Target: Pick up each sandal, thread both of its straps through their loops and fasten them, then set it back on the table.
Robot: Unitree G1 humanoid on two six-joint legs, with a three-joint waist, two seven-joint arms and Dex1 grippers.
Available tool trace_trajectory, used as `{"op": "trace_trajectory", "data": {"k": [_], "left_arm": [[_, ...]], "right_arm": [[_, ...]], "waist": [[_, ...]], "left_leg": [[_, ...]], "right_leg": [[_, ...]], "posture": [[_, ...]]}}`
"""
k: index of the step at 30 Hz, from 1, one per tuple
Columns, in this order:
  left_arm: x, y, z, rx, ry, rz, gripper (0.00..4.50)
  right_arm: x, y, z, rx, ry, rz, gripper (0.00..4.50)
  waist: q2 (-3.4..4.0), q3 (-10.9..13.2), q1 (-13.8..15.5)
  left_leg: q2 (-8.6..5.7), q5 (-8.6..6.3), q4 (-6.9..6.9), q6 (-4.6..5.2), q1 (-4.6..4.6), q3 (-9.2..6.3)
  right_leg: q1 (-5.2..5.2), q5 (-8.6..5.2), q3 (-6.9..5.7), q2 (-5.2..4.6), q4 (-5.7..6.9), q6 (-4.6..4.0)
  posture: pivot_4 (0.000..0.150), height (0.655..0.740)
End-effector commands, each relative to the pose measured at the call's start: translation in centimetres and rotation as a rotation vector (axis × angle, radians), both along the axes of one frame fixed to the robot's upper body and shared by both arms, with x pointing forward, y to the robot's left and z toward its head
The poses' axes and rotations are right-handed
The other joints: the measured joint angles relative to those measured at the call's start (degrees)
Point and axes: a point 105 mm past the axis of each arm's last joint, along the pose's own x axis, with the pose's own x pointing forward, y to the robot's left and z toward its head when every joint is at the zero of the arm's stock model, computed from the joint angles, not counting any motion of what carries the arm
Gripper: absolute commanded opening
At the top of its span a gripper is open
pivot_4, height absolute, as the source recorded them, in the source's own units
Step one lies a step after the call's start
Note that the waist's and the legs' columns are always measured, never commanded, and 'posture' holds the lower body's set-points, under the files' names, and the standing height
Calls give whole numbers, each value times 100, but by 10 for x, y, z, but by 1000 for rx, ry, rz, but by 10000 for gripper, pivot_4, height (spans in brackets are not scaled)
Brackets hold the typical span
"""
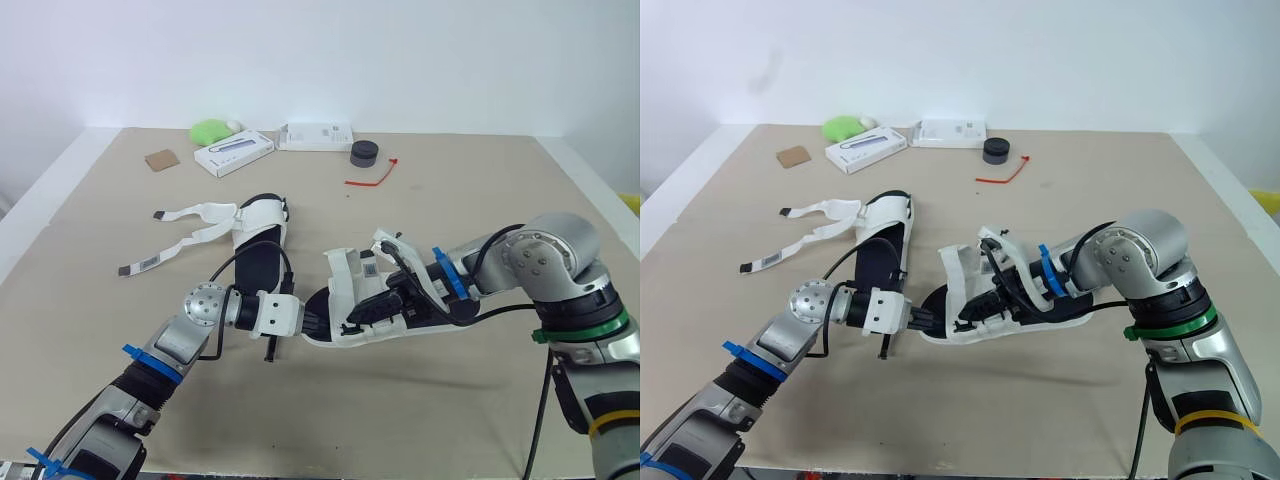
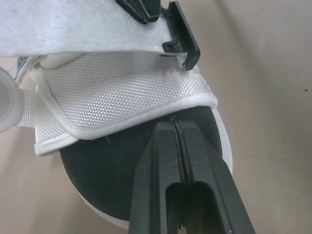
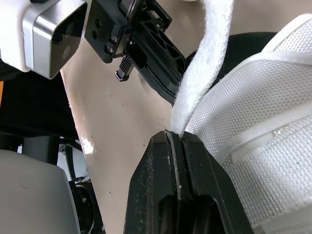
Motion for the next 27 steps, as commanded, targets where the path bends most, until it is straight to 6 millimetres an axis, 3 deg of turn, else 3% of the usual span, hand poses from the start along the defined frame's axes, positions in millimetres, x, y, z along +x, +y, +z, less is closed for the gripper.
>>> {"op": "trace_trajectory", "data": {"k": [1, 10, 13, 21, 27], "left_arm": [[-3, 11, -36, 127, 95, 34, 0], [-4, 12, -37, 130, 98, 38, 0], [-4, 13, -38, 130, 97, 40, 0], [-2, 14, -37, 133, 94, 43, 0], [0, 12, -36, 128, 92, 40, 0]], "right_arm": [[-1, -4, -4, -28, -7, -9, 301], [-2, -6, -10, -65, -53, 3, 301], [-6, -4, -4, -43, -56, 30, 8696], [9, 11, 31, 58, -156, 19, 43353], [19, 12, 34, 66, -160, -24, 43353]], "waist": [[0, 0, 0], [0, -1, 1], [1, -1, 1], [1, -1, 0], [2, 0, 2]], "left_leg": [[-1, 0, 0, 0, -1, -1], [-3, 0, 0, -1, -1, -5], [-3, 1, 0, -1, -1, -8], [-4, 5, 1, -7, 0, -10], [-4, 10, 1, -9, 0, -18]], "right_leg": [[0, 0, -1, -1, 0, 0], [2, -2, -7, -3, 0, 0], [3, -2, -9, -2, 0, 0], [4, -1, -11, -2, 2, -1], [4, 1, -17, -1, 6, -7]], "posture": [[1500, 7400], [1500, 7400], [1500, 7400], [1500, 7400], [1500, 7400]]}}
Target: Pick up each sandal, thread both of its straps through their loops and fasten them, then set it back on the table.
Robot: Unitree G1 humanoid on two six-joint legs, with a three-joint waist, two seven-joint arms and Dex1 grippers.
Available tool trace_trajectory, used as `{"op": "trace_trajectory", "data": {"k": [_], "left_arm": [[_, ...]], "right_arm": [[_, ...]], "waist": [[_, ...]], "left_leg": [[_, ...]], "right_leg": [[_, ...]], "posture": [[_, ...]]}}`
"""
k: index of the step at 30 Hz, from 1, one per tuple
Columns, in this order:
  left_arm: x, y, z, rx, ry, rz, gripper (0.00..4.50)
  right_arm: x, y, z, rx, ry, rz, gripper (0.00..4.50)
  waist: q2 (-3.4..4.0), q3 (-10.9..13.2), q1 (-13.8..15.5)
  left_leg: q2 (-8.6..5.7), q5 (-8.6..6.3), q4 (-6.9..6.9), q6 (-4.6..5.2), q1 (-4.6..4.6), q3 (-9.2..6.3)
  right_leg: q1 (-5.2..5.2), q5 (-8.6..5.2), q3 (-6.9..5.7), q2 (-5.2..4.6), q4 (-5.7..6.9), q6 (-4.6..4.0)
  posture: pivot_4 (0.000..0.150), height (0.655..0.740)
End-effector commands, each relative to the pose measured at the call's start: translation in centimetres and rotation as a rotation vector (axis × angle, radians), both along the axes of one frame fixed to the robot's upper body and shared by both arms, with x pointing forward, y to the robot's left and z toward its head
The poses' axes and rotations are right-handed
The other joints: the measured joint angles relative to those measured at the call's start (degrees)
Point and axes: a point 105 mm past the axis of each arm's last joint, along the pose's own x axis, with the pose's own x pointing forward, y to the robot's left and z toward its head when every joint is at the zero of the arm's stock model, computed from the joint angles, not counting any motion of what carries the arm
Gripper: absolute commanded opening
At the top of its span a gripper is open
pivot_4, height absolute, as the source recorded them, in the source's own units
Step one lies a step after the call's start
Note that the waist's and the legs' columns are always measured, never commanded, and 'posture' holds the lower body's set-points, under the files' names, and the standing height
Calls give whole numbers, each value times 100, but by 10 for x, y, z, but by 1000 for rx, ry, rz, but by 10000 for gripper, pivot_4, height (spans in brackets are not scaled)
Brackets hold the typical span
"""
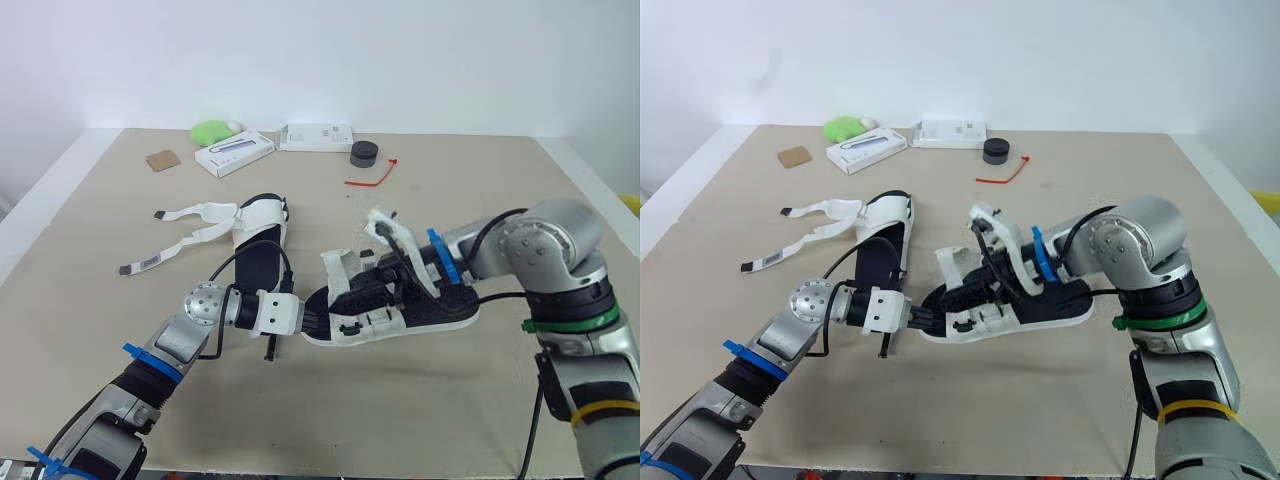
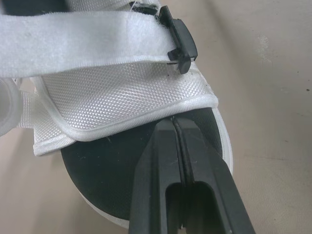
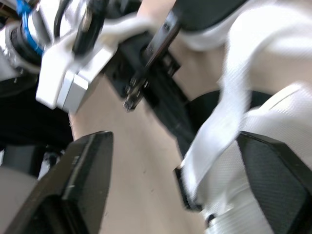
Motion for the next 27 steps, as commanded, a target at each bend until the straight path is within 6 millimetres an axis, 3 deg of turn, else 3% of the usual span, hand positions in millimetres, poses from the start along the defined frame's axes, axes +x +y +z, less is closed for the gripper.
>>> {"op": "trace_trajectory", "data": {"k": [1, 3, 6, 11, 12, 13, 15, 27], "left_arm": [[-2, 11, -36, 128, 97, 38, 0], [-2, 12, -37, 129, 97, 38, 0], [-3, 13, -37, 132, 99, 41, 0], [-2, 13, -37, 132, 97, 43, 0], [-2, 13, -37, 132, 96, 43, 0], [-1, 13, -37, 131, 96, 43, 0], [-1, 13, -37, 131, 96, 43, 0], [-3, 12, -38, 131, 96, 38, 0]], "right_arm": [[6, -3, 7, 15, -26, -31, 43353], [7, -4, 6, 19, -17, -39, 43353], [6, -3, 5, 25, -11, -36, 35434], [6, 0, 3, 30, -7, -30, 12799], [6, 0, 2, 29, -6, -28, 10856], [5, 0, 2, 29, -4, -27, 5408], [3, 0, 0, 25, 0, -21, 817], [-17, -4, -24, -45, -45, 13, 817]], "waist": [[1, 1, 0], [1, 0, 0], [1, 1, 0], [1, 0, -1], [1, 0, -1], [1, 0, -1], [1, 0, -1], [3, -1, -2]], "left_leg": [[0, 0, 0, 0, -1, 1], [-1, 0, 0, 0, -1, 2], [-1, 0, 0, 0, -1, 1], [-1, 0, 0, 0, -1, 1], [-1, 0, 0, 0, -1, 1], [-1, 0, 0, 0, -1, 0], [-2, 0, 0, -1, -1, 1], [-3, 1, 0, -1, -1, -4]], "right_leg": [[-1, 0, 0, -1, 0, 0], [-1, 1, 1, -2, 1, -1], [-1, 1, 1, -3, 2, -1], [-2, 1, 1, -2, 3, -1], [-1, 1, 1, -2, 3, -1], [-1, 1, 1, -2, 3, -1], [-1, 1, 1, -3, 3, -1], [1, -2, -4, -2, 3, 2]], "posture": [[1500, 7400], [1500, 7400], [1500, 7400], [1500, 7400], [1500, 7400], [1500, 7400], [1500, 7400], [1500, 7400]]}}
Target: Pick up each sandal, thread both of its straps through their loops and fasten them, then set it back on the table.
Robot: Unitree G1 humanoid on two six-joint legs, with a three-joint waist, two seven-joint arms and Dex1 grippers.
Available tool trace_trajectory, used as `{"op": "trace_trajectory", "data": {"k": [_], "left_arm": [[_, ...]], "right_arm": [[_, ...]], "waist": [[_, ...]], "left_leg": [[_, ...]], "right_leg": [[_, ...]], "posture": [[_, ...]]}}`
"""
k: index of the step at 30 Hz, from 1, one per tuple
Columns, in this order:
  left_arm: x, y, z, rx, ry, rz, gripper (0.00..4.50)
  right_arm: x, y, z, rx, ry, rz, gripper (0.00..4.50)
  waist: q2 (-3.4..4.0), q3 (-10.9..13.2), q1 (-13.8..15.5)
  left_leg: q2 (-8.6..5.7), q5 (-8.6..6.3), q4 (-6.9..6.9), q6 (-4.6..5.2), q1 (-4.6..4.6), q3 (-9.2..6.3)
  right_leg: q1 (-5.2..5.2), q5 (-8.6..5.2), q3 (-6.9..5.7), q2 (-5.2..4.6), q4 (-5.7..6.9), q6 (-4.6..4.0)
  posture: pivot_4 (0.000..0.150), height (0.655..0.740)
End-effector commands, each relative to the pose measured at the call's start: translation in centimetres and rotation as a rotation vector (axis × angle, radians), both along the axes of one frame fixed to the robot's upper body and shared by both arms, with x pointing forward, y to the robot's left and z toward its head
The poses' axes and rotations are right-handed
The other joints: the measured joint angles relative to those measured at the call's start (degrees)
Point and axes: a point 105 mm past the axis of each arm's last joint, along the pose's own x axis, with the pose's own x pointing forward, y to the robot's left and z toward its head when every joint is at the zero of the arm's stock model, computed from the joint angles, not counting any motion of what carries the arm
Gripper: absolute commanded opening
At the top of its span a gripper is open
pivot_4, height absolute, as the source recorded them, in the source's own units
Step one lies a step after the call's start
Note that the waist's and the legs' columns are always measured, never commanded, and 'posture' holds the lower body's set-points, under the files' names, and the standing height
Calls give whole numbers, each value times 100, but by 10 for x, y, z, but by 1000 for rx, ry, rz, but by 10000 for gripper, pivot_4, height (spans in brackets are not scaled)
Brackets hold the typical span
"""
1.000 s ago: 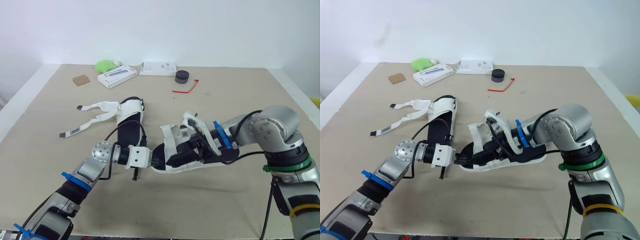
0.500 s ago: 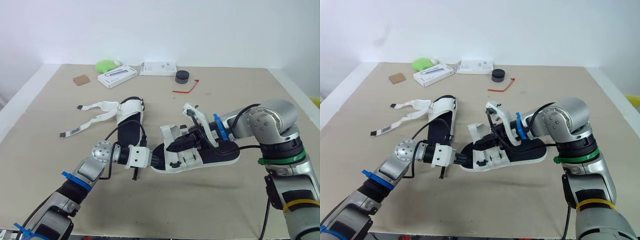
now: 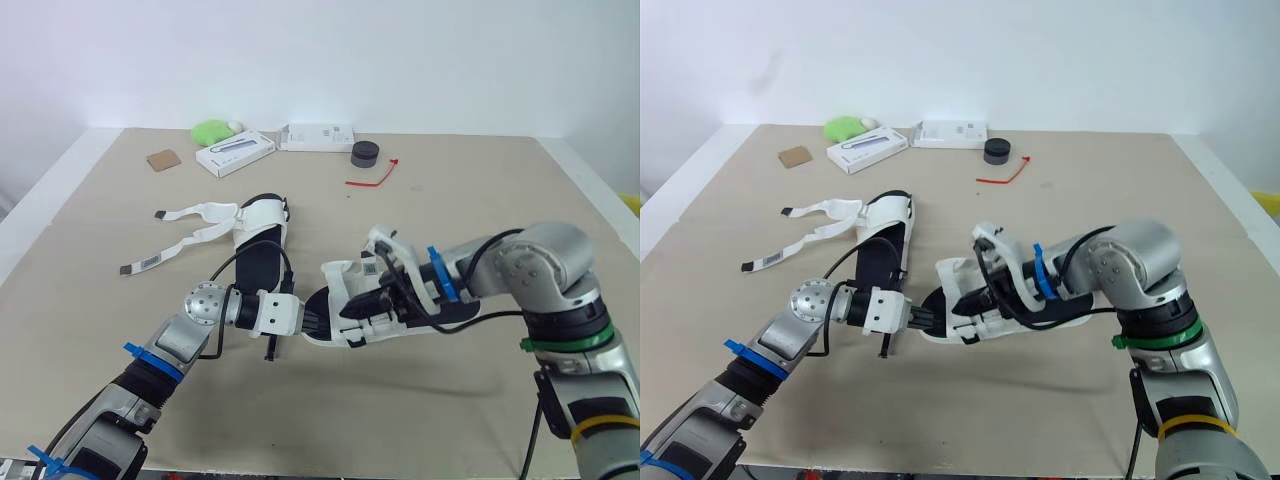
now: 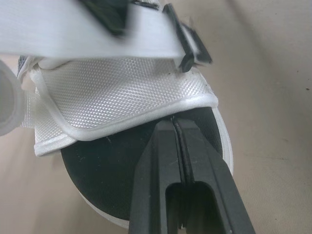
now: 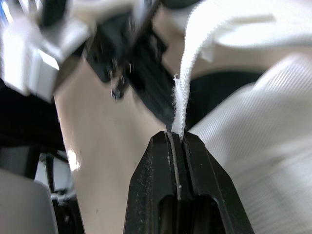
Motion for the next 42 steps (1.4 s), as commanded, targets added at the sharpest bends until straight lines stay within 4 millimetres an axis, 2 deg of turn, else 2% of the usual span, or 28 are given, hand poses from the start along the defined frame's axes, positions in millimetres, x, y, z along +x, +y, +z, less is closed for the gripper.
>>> {"op": "trace_trajectory", "data": {"k": [1, 10, 14, 21, 22, 26, 29, 32, 36, 42], "left_arm": [[-3, 12, -37, 131, 97, 40, 0], [-4, 12, -38, 134, 97, 34, 0], [-4, 11, -38, 136, 97, 29, 0], [-4, 12, -38, 141, 96, 26, 0], [-4, 13, -38, 141, 96, 26, 0], [-4, 12, -38, 140, 98, 25, 0], [-5, 12, -38, 140, 100, 24, 0], [-5, 13, -38, 141, 102, 23, 0], [-5, 14, -39, 145, 102, 23, 0], [-4, 15, -38, 149, 102, 21, 0]], "right_arm": [[-4, 3, 6, -2, -79, 27, 817], [-14, 4, 2, -4, -138, 51, 817], [-14, 2, 15, 19, -190, 71, 12281], [-21, -6, 37, 88, -248, 116, 43291], [-23, -7, 38, 95, -248, 125, 44600], [-32, -14, 38, 112, -224, 141, 44600], [-46, -21, 30, 106, -179, 178, 44600], [-51, -25, 19, 95, -162, 176, 44600], [-48, -27, -2, 71, -177, 121, 44600], [-43, -29, -13, 61, -200, 73, 44600]], "waist": [[0, 0, -1], [1, -2, 0], [2, -2, 0], [3, -2, 2], [3, -2, 2], [2, -2, 5], [2, -2, 10], [2, -1, 12], [-6, -6, 12], [-3, -6, 12]], "left_leg": [[0, 1, 0, -1, 1, 0], [1, 8, 0, -12, 3, -12], [1, 9, 0, -12, 2, -15], [0, 9, 0, -13, 1, -16], [0, 9, 0, -13, 1, -16], [0, 9, 0, -13, 2, -18], [0, 9, 0, -13, 1, -20], [0, 9, 0, -13, 2, -18], [4, 10, 0, -12, 7, -26], [2, 12, 0, -16, 10, -22]], "right_leg": [[0, -3, 0, 2, 0, 5], [4, -17, -8, 6, 2, 25], [4, -17, -10, 6, 2, 25], [5, -18, -12, 13, 1, 26], [5, -19, -12, 14, 1, 26], [6, -20, -14, 13, 1, 26], [7, -21, -16, 12, 0, 27], [7, -22, -15, 13, 0, 28], [15, -26, -21, 21, 0, 28], [15, -24, -18, 21, 1, 30]], "posture": [[1500, 7400], [1500, 7400], [1500, 7400], [1500, 7400], [1500, 7400], [1500, 7400], [1500, 7400], [1500, 7400], [1500, 7400], [1500, 7400]]}}
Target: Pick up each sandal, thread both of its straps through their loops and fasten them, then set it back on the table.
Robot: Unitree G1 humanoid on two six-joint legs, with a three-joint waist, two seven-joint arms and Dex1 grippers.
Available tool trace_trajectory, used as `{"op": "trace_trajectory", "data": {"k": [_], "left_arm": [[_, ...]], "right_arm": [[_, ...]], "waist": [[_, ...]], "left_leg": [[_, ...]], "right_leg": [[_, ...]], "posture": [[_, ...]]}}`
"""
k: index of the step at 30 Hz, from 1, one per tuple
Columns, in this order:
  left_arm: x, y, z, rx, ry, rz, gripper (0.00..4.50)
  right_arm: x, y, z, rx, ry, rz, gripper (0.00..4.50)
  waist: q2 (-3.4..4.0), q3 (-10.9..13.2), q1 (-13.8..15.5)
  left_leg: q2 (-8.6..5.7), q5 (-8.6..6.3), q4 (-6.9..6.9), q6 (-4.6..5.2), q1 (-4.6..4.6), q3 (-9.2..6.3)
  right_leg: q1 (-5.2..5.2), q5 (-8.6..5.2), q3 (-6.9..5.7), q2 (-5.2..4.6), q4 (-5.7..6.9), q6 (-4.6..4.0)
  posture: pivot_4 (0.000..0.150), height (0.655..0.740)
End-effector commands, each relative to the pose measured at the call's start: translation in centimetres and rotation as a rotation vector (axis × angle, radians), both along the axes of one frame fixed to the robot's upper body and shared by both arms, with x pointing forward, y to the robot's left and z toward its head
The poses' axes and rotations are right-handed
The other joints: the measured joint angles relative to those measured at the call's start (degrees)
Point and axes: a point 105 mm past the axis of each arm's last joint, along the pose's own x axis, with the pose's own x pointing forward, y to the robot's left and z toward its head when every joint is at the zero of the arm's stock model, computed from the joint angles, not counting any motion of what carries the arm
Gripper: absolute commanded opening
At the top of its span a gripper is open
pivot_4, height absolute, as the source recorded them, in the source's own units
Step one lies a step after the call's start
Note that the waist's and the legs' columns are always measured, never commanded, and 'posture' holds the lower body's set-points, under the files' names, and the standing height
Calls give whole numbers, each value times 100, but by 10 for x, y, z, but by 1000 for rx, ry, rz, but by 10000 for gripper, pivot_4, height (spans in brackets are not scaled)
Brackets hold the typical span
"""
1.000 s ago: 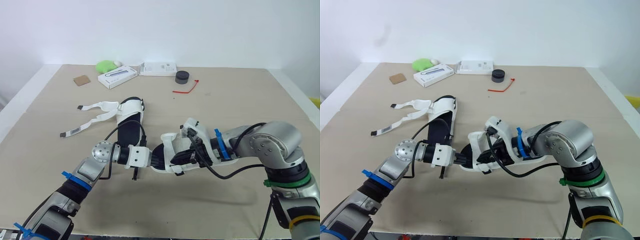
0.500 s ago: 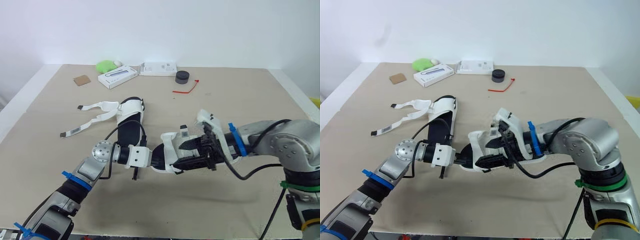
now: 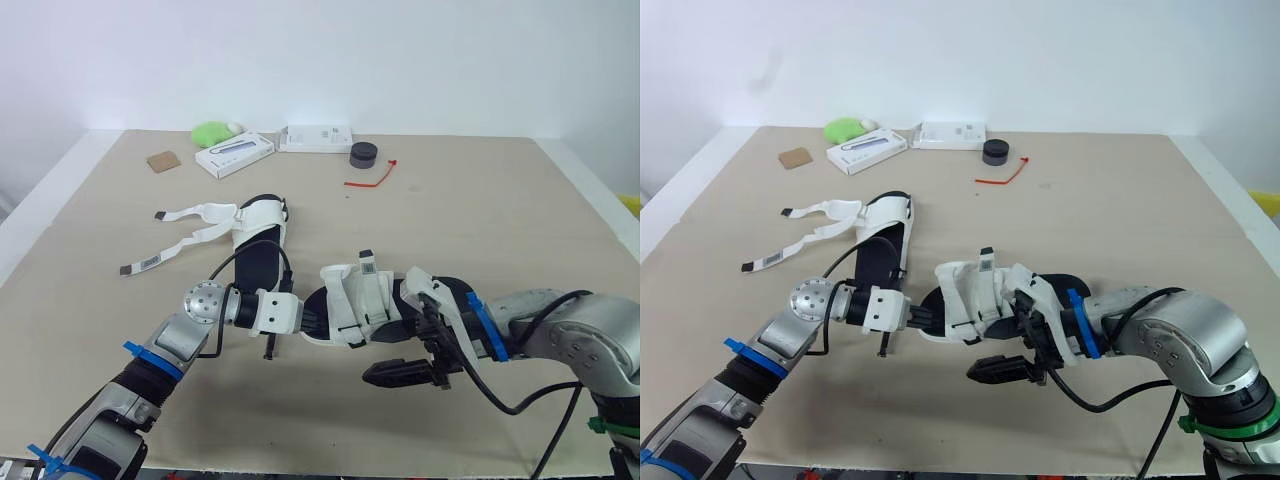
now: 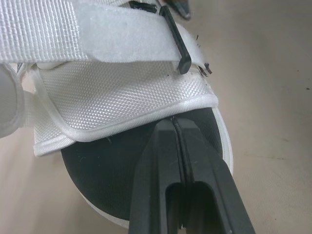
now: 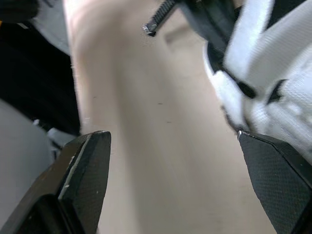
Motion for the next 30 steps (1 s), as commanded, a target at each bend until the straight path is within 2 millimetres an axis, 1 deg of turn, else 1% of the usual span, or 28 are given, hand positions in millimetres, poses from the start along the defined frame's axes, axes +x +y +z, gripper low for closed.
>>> {"op": "trace_trajectory", "data": {"k": [1, 4, 20, 30], "left_arm": [[-5, 13, -37, 142, 98, 20, 0], [-5, 13, -36, 142, 99, 18, 0], [-4, 14, -36, 144, 99, 19, 0], [-6, 15, -37, 146, 98, 20, 0]], "right_arm": [[5, 1, 2, 2, -59, -23, 44600], [10, 1, 2, 7, -80, -47, 44600], [16, 11, -4, -10, -90, -67, 44600], [9, 19, 0, 8, -25, -13, 44600]], "waist": [[0, 0, 0], [-1, -1, 0], [-4, -3, -8], [-7, -7, -13]], "left_leg": [[0, 0, 0, 0, 0, 0], [1, 0, 0, 0, 1, 0], [7, 11, 0, 4, 14, 1], [12, 14, 0, 3, 14, 0]], "right_leg": [[0, 0, 0, 0, 0, 0], [1, 0, 0, 2, 0, 0], [7, 12, -2, 6, 2, 3], [5, 16, -6, 9, 2, 3]], "posture": [[1500, 7400], [1500, 7400], [1500, 7400], [1500, 7400]]}}
